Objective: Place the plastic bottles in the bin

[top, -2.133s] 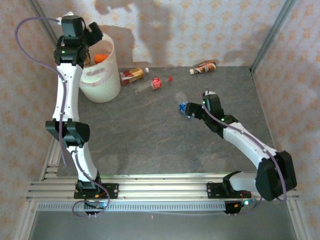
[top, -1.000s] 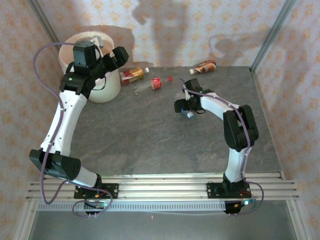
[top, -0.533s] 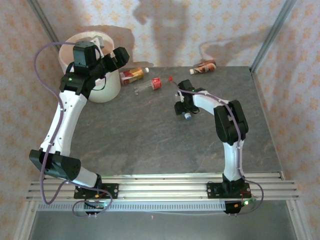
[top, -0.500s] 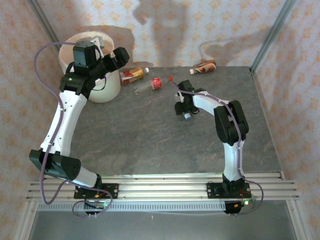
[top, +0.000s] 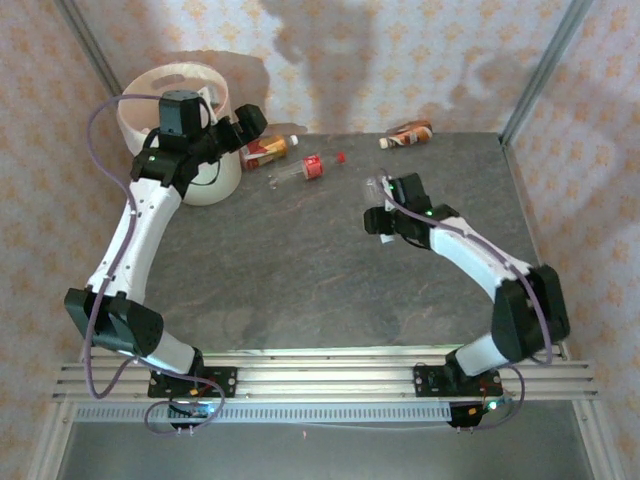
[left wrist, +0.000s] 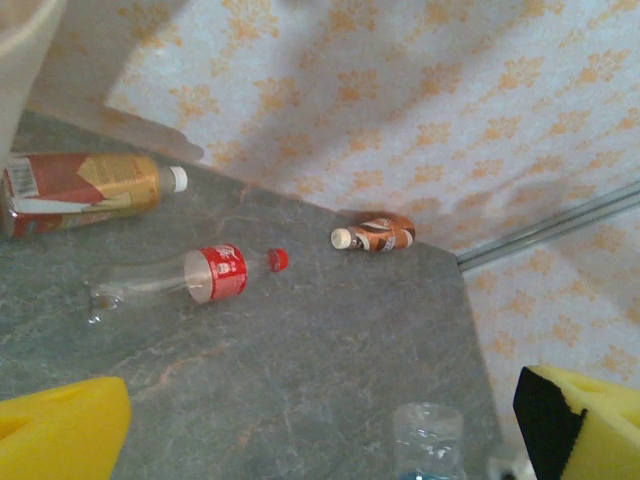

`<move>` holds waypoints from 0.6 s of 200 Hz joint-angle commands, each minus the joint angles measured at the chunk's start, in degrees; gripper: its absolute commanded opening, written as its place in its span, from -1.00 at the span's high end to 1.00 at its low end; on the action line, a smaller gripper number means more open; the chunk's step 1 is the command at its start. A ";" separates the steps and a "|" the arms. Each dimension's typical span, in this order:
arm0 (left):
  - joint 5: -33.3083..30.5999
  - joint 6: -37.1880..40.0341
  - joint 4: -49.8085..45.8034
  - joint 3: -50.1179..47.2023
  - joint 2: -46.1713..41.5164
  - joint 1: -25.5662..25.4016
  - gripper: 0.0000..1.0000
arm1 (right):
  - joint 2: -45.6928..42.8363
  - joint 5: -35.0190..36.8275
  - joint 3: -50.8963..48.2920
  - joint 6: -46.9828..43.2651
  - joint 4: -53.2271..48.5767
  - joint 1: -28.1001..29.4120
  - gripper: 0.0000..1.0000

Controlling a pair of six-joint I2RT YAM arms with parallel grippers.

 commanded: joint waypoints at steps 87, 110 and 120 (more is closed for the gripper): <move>7.51 0.25 6.63 -8.58 -2.70 -7.25 -1.00 | -15.01 -11.79 -14.21 16.48 22.71 0.16 0.27; 13.04 4.74 9.07 -10.46 -2.92 -10.88 -1.00 | -14.32 -14.27 -13.88 19.46 26.53 0.28 0.29; 11.41 8.65 5.24 -9.27 -2.60 -13.00 -1.00 | -13.08 -15.58 -13.96 21.73 29.52 0.33 0.31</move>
